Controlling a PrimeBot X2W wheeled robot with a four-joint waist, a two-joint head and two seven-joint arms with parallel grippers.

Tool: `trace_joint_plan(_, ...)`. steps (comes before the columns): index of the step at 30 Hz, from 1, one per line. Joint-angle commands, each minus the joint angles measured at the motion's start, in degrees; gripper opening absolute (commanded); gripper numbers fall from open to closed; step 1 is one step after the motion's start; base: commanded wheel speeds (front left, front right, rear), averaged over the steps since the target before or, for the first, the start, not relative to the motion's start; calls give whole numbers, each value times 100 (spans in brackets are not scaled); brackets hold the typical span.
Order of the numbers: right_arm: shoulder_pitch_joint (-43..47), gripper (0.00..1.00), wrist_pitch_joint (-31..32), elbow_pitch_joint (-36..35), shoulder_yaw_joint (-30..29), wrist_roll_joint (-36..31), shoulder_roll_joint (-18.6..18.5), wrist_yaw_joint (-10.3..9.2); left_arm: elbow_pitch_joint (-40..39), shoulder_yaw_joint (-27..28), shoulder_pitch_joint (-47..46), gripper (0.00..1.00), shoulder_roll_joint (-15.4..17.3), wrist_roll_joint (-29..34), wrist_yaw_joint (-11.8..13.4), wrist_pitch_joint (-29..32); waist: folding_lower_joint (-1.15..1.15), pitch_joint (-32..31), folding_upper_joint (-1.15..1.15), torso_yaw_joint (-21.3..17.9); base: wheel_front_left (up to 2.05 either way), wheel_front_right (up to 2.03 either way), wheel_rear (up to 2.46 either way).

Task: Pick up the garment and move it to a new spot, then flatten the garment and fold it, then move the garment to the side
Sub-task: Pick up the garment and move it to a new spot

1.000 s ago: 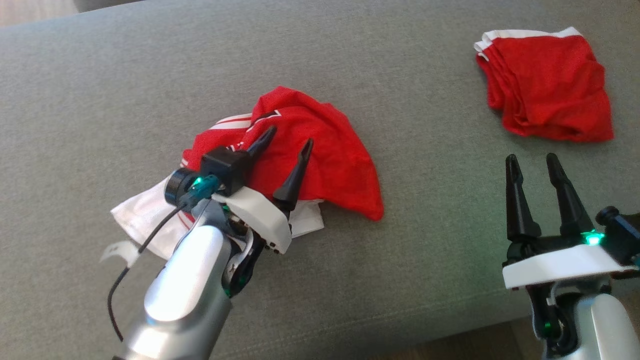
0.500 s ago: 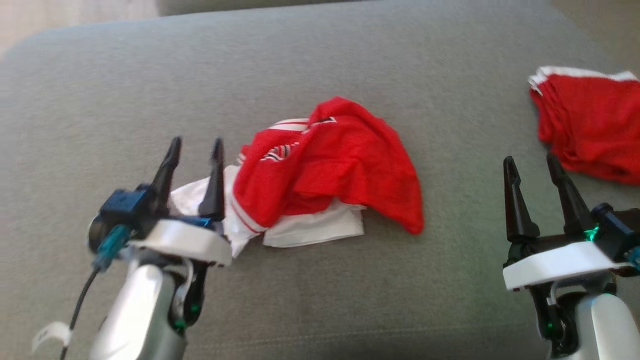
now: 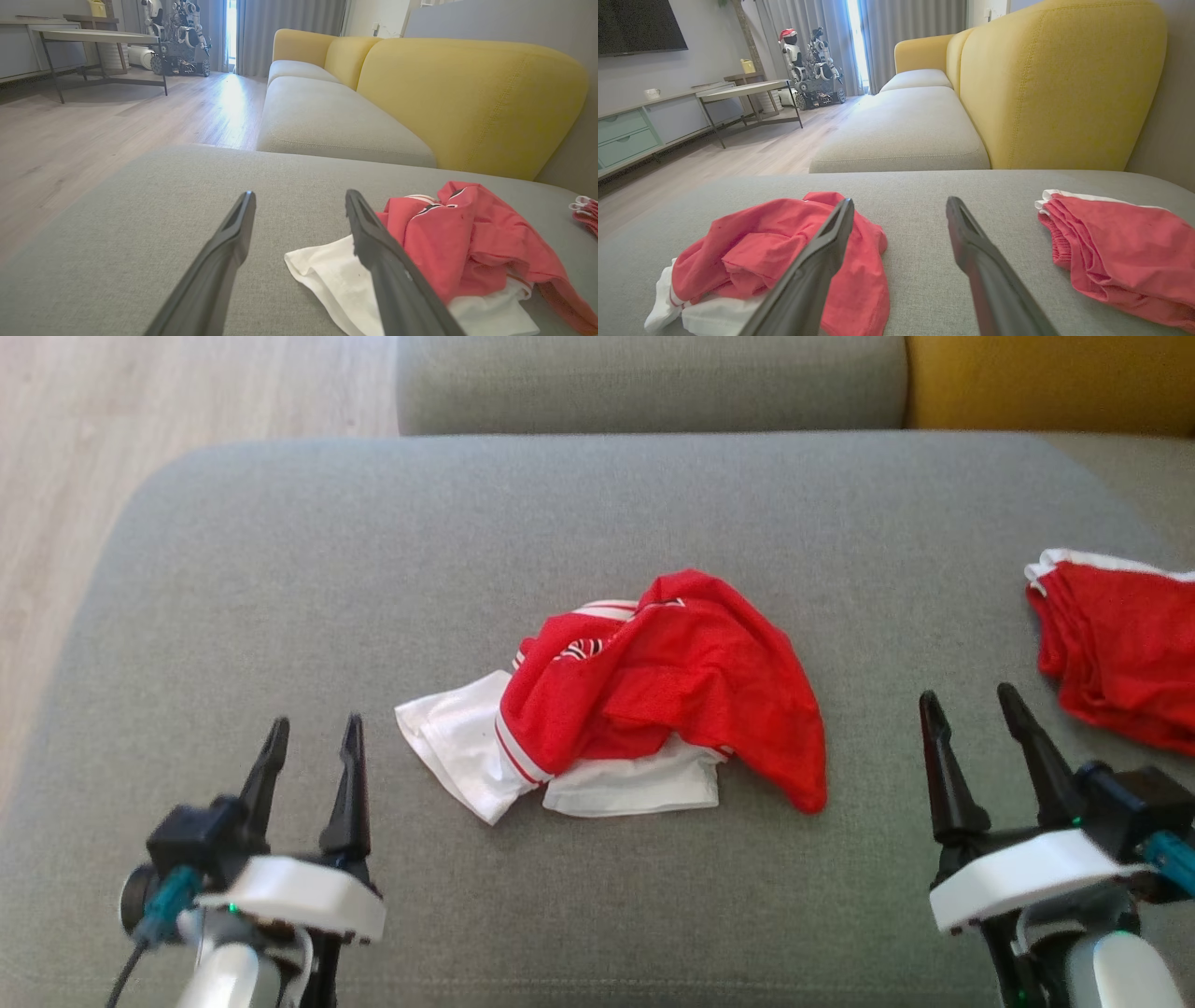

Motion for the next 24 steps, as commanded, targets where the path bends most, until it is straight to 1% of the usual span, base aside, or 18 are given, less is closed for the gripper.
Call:
trace_joint_plan(1,-65,100,25,-223,159,-57,-25,-4,-194,244,-113,100,119,64,13,-69,0,-117,0,32,0,0,0)
trace_joint_plan(11,145,100,137,-253,204,-84,-25,-4,-223,157,190,100,175,91,58,-26,0,-306,0,22,0,0,0)
trace_joint_plan(24,181,100,139,-257,244,-16,-25,-4,-305,95,171,100,238,102,124,50,0,-284,0,-15,0,0,0)
